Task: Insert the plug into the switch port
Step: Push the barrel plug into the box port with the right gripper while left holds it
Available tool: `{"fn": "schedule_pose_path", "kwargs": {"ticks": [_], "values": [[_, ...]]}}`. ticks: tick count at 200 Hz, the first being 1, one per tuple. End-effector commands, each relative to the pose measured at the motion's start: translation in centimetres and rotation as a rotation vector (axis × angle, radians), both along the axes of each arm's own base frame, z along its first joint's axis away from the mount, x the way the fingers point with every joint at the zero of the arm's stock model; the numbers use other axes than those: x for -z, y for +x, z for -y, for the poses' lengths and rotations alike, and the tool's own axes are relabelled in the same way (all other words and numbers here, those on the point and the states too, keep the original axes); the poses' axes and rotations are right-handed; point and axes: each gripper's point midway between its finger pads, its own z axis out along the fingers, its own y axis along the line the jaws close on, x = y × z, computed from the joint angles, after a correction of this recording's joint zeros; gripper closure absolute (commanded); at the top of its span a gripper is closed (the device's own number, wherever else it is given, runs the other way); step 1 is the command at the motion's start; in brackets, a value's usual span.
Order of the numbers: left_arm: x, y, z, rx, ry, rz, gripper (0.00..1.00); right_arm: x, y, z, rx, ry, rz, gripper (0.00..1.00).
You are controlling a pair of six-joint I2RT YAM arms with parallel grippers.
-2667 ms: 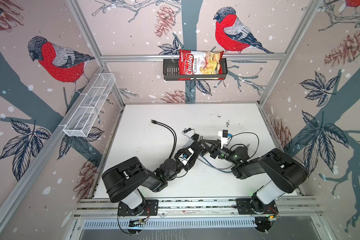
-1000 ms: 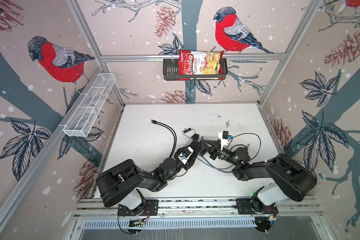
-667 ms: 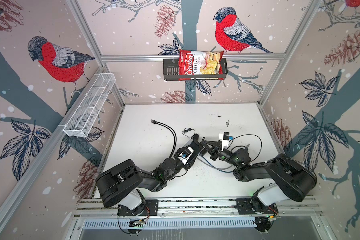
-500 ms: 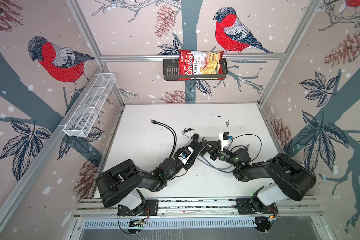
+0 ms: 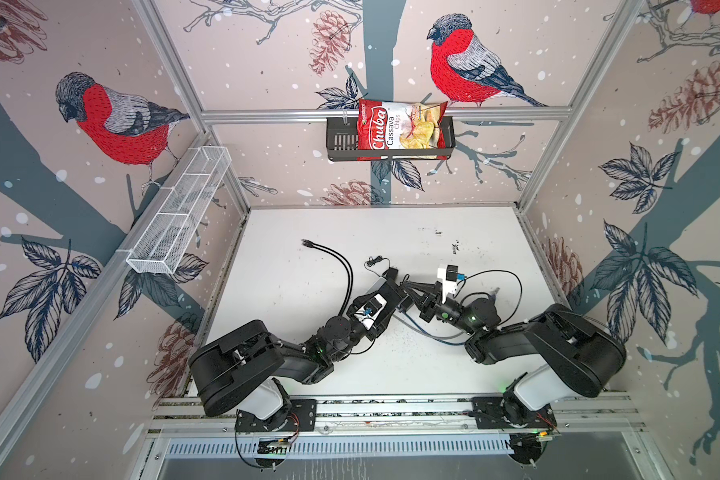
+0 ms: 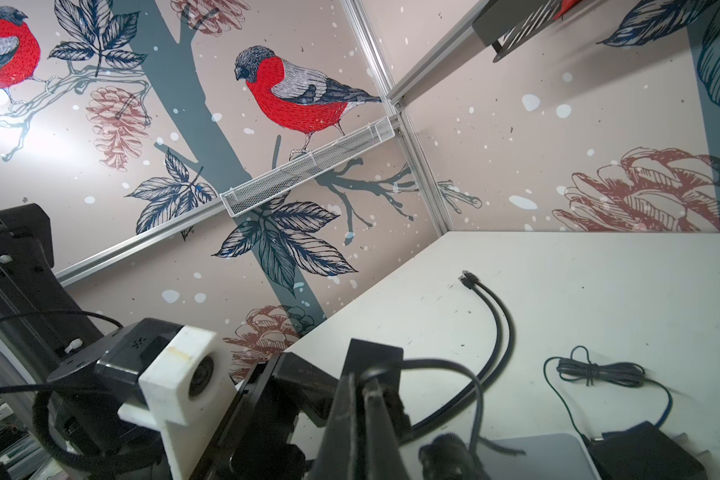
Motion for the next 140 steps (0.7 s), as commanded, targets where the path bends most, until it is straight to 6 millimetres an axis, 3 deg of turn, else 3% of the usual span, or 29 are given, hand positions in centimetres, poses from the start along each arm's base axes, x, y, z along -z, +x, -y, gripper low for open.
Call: {"fn": "schedule_pose_path", "kwargs": {"ticks": [1,140], "values": [[-6.5,-0.5,0.0,0.020,-0.200,0.155,0.67,3.7,-0.8,-0.8,-0.066,-0.109,-0.105,0.94],[-6.8,-0.6,0.0,0.025,-0.206,0.159,0.68,4.7,-1.5,-1.6,-0.074,-0.155,-0.112,0.94]]}}
